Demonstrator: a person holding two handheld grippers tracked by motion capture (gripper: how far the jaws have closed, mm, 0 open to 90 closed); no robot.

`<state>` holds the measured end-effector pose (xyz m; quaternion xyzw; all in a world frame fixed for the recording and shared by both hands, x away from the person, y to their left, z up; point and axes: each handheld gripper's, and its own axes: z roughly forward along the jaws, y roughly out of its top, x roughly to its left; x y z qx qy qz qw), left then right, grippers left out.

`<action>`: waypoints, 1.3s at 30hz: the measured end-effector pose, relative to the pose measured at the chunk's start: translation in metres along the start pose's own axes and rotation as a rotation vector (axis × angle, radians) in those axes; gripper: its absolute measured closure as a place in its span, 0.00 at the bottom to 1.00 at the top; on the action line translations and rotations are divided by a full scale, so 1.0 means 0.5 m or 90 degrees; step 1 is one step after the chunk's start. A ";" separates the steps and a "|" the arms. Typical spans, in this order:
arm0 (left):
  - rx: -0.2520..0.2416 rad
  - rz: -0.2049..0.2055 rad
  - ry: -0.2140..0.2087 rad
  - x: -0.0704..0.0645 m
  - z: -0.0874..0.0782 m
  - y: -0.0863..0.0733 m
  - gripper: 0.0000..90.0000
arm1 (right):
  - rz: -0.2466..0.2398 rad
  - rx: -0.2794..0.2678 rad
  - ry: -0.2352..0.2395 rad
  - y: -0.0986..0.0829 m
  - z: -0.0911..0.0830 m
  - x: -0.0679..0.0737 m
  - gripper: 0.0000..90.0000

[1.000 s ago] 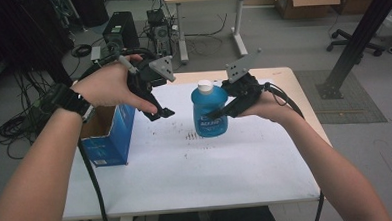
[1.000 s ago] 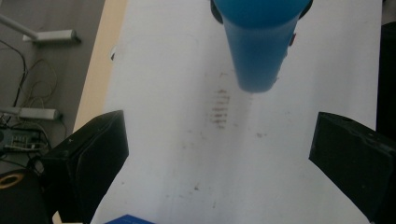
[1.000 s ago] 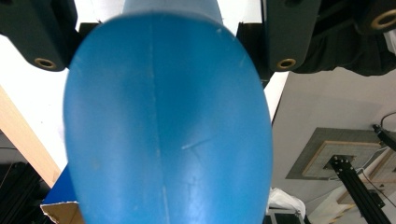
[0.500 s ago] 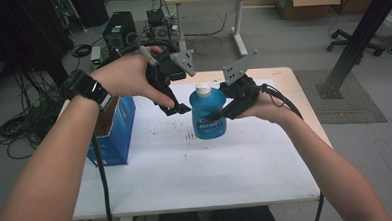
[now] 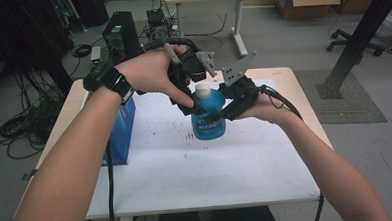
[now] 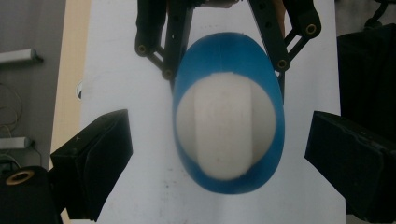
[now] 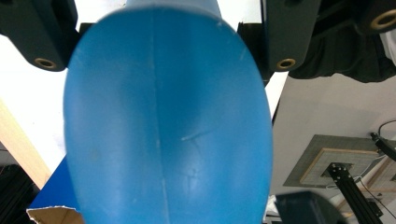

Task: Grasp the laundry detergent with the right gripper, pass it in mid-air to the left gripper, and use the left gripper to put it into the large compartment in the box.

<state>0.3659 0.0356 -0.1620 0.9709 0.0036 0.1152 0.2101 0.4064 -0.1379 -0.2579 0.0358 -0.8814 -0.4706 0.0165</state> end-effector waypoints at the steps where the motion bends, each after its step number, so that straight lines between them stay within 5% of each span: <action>1: 0.000 0.002 -0.002 0.000 0.002 0.002 0.09 | -0.001 -0.001 -0.002 0.000 0.000 0.001 0.47; 23: 0.027 0.008 -0.013 0.003 0.023 0.020 0.13 | -0.003 0.005 -0.004 0.001 0.005 0.005 0.47; 39: 0.060 0.001 -0.025 0.002 0.035 0.025 0.27 | -0.009 0.006 -0.005 0.001 0.007 0.007 0.47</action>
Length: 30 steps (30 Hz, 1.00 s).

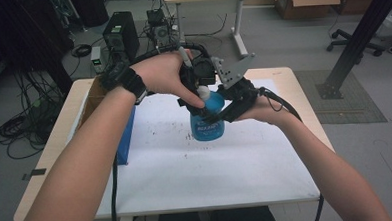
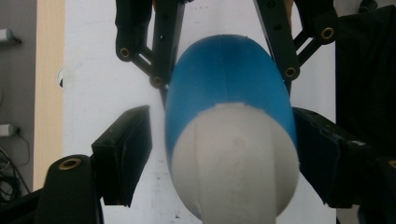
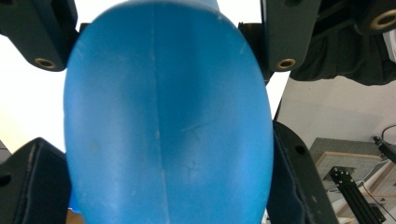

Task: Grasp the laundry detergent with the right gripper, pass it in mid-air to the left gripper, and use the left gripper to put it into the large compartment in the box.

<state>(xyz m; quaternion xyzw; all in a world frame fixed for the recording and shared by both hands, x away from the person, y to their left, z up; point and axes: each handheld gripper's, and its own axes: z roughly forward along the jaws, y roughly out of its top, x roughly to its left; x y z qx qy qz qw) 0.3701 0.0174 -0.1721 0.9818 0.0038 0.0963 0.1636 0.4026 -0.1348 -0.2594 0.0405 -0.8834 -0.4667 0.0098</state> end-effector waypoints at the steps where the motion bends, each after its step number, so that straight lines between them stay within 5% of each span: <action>1: 0.002 -0.003 0.000 0.000 0.001 0.000 0.28 | 0.001 0.001 0.000 0.000 0.000 0.000 0.47; 13: 0.018 -0.009 -0.012 0.000 0.006 0.006 0.41 | 0.002 0.001 -0.003 -0.003 0.000 0.000 0.47; 30: 0.012 -0.028 -0.031 0.006 0.000 0.004 0.42 | 0.022 -0.010 0.018 -0.005 -0.001 -0.003 0.46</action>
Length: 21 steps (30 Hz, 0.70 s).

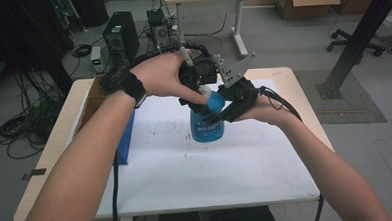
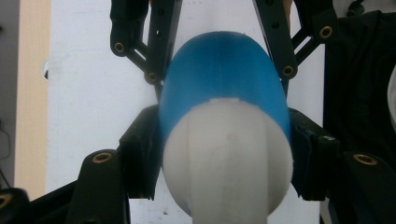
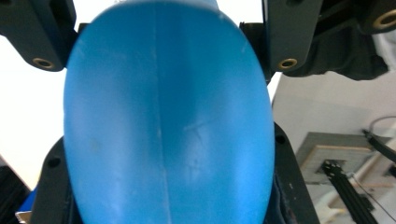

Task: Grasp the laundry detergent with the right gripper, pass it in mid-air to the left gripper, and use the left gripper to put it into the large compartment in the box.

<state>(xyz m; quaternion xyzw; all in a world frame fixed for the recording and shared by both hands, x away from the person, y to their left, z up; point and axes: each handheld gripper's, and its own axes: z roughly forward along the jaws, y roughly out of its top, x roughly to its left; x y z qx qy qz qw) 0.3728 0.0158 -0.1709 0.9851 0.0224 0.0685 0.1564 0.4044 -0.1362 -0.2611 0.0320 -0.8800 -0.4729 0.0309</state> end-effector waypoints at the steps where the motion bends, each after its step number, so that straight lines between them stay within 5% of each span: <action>1: 0.000 -0.005 -0.004 0.000 -0.001 0.000 0.42 | 0.002 -0.001 0.004 0.000 0.000 0.000 0.45; 3: 0.007 -0.009 -0.006 0.001 -0.003 -0.001 0.42 | 0.007 -0.006 0.005 0.000 0.001 0.001 0.38; 4: 0.010 -0.020 -0.008 0.004 -0.008 -0.004 0.42 | 0.026 -0.014 -0.014 -0.004 -0.001 -0.001 0.21; 5: 0.015 -0.030 -0.007 0.006 -0.013 -0.006 0.42 | 0.036 -0.013 -0.018 -0.006 -0.001 -0.003 0.15; 9: 0.022 -0.075 0.001 0.016 -0.034 -0.016 0.42 | 0.058 -0.004 -0.062 -0.021 -0.005 -0.010 0.04; 10: 0.027 -0.113 0.016 0.024 -0.051 -0.024 0.42 | 0.063 0.013 -0.094 -0.031 -0.012 -0.012 0.01; 12: 0.030 -0.154 0.036 0.035 -0.070 -0.035 0.42 | 0.064 0.021 -0.109 -0.039 -0.020 -0.014 0.02; 13: 0.030 -0.154 0.036 0.035 -0.070 -0.035 0.42 | 0.064 0.021 -0.109 -0.039 -0.020 -0.014 0.02; 15: 0.038 -0.218 0.071 0.051 -0.100 -0.056 0.42 | 0.079 0.043 -0.132 -0.053 -0.034 -0.018 0.03; 16: 0.038 -0.218 0.071 0.051 -0.100 -0.056 0.42 | 0.079 0.043 -0.132 -0.053 -0.034 -0.018 0.03; 17: 0.040 -0.265 0.091 0.061 -0.119 -0.072 0.42 | 0.087 0.054 -0.139 -0.065 -0.044 -0.019 0.04; 19: 0.041 -0.315 0.107 0.071 -0.135 -0.089 0.42 | 0.096 0.066 -0.151 -0.076 -0.052 -0.021 0.05; 20: 0.041 -0.315 0.107 0.071 -0.135 -0.089 0.42 | 0.096 0.066 -0.151 -0.076 -0.052 -0.021 0.05; 21: 0.041 -0.361 0.126 0.080 -0.151 -0.106 0.42 | 0.115 0.083 -0.178 -0.090 -0.064 -0.026 0.05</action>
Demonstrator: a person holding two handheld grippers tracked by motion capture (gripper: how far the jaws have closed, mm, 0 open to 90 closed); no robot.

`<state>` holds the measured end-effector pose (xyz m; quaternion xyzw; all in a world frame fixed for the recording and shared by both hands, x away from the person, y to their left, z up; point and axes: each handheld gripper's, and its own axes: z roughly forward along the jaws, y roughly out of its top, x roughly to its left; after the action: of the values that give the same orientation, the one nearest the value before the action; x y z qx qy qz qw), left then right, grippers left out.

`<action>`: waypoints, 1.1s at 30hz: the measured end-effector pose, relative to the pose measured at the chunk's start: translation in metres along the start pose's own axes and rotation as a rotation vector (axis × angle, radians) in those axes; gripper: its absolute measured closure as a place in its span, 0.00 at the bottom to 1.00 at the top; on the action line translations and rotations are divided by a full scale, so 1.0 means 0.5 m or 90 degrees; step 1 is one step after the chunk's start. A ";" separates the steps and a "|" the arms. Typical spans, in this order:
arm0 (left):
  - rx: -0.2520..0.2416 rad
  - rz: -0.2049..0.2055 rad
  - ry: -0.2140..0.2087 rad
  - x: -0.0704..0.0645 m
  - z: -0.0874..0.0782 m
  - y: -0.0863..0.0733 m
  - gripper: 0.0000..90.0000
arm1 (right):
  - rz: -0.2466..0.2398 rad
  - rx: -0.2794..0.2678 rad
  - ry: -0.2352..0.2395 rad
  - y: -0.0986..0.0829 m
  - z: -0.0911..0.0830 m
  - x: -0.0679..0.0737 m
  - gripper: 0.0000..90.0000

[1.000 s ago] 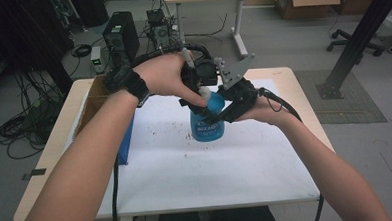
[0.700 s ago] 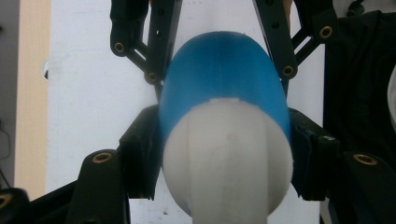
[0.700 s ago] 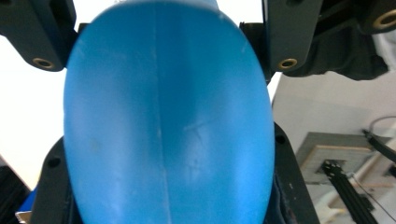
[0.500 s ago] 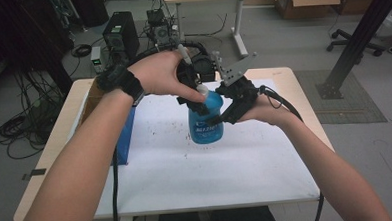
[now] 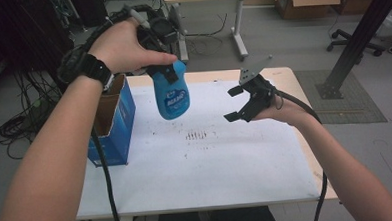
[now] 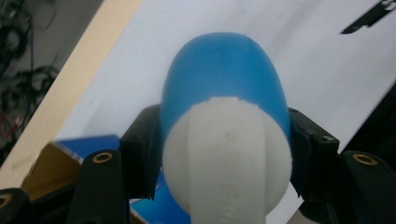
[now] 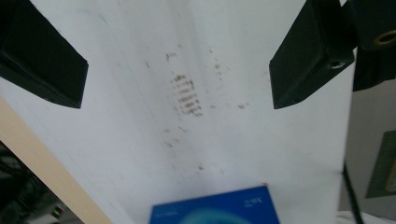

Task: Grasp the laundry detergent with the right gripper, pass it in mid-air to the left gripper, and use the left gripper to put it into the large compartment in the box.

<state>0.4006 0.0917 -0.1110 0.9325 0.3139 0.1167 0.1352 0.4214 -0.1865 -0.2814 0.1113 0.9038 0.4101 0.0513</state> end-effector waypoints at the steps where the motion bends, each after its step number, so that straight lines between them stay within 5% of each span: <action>1: 0.000 -0.025 0.008 0.010 -0.006 -0.005 0.42 | 0.009 0.006 -0.007 -0.005 -0.004 -0.004 0.05; 3: -0.002 -0.048 0.016 0.020 -0.011 -0.010 0.42 | 0.033 0.010 -0.023 -0.018 -0.014 -0.015 0.05; 4: -0.006 -0.097 0.033 0.040 -0.019 -0.022 0.42 | 0.043 0.015 -0.028 -0.025 -0.020 -0.021 0.05; 8: -0.012 -0.174 0.064 0.075 -0.035 -0.050 0.42 | 0.064 0.045 -0.049 -0.052 -0.043 -0.037 0.03; 9: -0.012 -0.174 0.064 0.075 -0.035 -0.050 0.42 | 0.064 0.045 -0.049 -0.052 -0.043 -0.037 0.03; 11: -0.014 -0.234 0.080 0.102 -0.047 -0.075 0.42 | 0.078 0.088 -0.049 -0.077 -0.061 -0.049 0.03; 13: -0.014 -0.243 0.085 0.110 -0.051 -0.083 0.42 | 0.081 0.098 -0.051 -0.083 -0.066 -0.051 0.03; 16: -0.003 -0.291 0.109 0.137 -0.061 -0.117 0.42 | 0.096 0.132 -0.057 -0.116 -0.091 -0.062 0.03; 24: 0.022 -0.413 0.136 0.181 -0.065 -0.185 0.42 | 0.132 0.161 -0.087 -0.168 -0.141 -0.082 0.03; 33: 0.036 -0.473 0.143 0.202 -0.052 -0.244 0.42 | 0.143 0.199 -0.093 -0.199 -0.170 -0.088 0.04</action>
<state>0.4036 0.2524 -0.1130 0.7401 0.6461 0.1527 0.1071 0.4326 -0.3228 -0.3003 0.2475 0.9321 0.2592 0.0527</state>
